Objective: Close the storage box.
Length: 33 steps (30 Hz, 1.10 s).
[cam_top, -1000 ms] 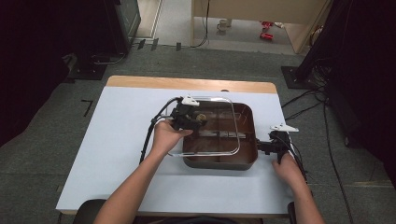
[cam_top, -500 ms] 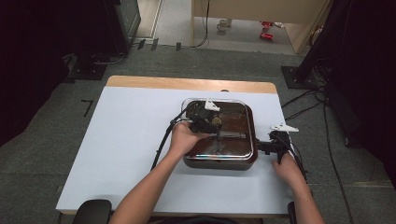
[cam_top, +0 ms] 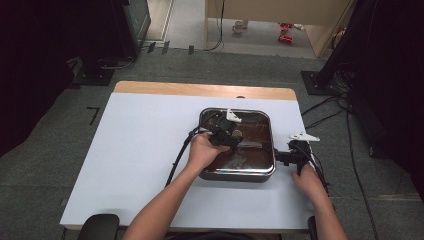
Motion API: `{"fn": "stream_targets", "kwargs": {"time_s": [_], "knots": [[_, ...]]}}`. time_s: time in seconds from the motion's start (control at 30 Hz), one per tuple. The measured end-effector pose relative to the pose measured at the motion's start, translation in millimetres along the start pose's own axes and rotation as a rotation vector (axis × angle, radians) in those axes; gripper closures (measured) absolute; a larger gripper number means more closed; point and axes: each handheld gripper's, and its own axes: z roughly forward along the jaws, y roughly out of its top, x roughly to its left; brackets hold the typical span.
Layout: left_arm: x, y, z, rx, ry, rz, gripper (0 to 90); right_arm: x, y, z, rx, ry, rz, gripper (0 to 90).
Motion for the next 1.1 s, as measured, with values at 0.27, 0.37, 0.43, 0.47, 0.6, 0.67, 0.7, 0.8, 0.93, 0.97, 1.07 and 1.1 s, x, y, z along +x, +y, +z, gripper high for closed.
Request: {"fn": "stream_targets", "kwargs": {"time_s": [0.27, 0.37, 0.43, 0.47, 0.6, 0.67, 0.7, 0.8, 0.93, 0.97, 1.07, 1.1], "knots": [[3.3, -2.5, -0.3, -0.011, -0.021, 0.007, 55.5, -0.1, 0.0, 0.1, -0.001, 0.000, -0.002, 12.7], [4.3, -2.4, -5.1, -0.029, -0.011, 0.025, 46.7, 0.0, 0.0, 0.0, 0.000, 0.000, 0.000, 12.7], [5.3, -2.0, -7.9, -0.033, -0.016, 0.026, 43.1, 0.0, 0.0, 0.0, 0.000, 0.000, -0.001, 12.7], [7.1, -2.0, -11.8, -0.040, -0.028, 0.020, 41.4, 0.0, -0.1, 0.1, -0.002, 0.000, 0.000, 12.7], [9.9, -1.6, -20.1, -0.053, -0.022, 0.004, 37.2, 0.0, -0.1, 0.2, -0.003, 0.000, 0.000, 12.7], [10.4, -2.2, -26.0, -0.055, 0.000, 0.013, 37.1, 0.0, -0.1, 0.1, -0.002, 0.000, -0.001, 12.7], [9.8, -3.7, -30.4, -0.054, 0.020, 0.024, 36.3, 0.0, -0.1, 0.1, -0.002, 0.000, -0.001, 12.7], [9.4, -6.6, -35.1, -0.040, 0.038, 0.047, 34.4, 0.0, -0.1, 0.1, -0.002, 0.000, 0.000, 12.7], [13.6, -12.3, -44.0, -0.043, -0.010, 0.000, 32.5, -0.1, -0.1, 0.2, -0.003, 0.000, -0.002, 12.7], [14.5, -14.1, -46.8, -0.052, -0.016, -0.015, 31.2, -0.2, -0.1, 0.2, -0.003, 0.000, -0.003, 12.7], [17.6, -19.4, -55.6, -0.085, -0.019, -0.046, 29.5, 0.0, 0.0, 0.2, -0.003, 0.000, 0.000, 12.7], [18.7, -21.0, -58.3, -0.090, -0.019, -0.053, 29.0, -0.1, -0.1, 0.2, -0.003, 0.000, -0.001, 12.7]]}}
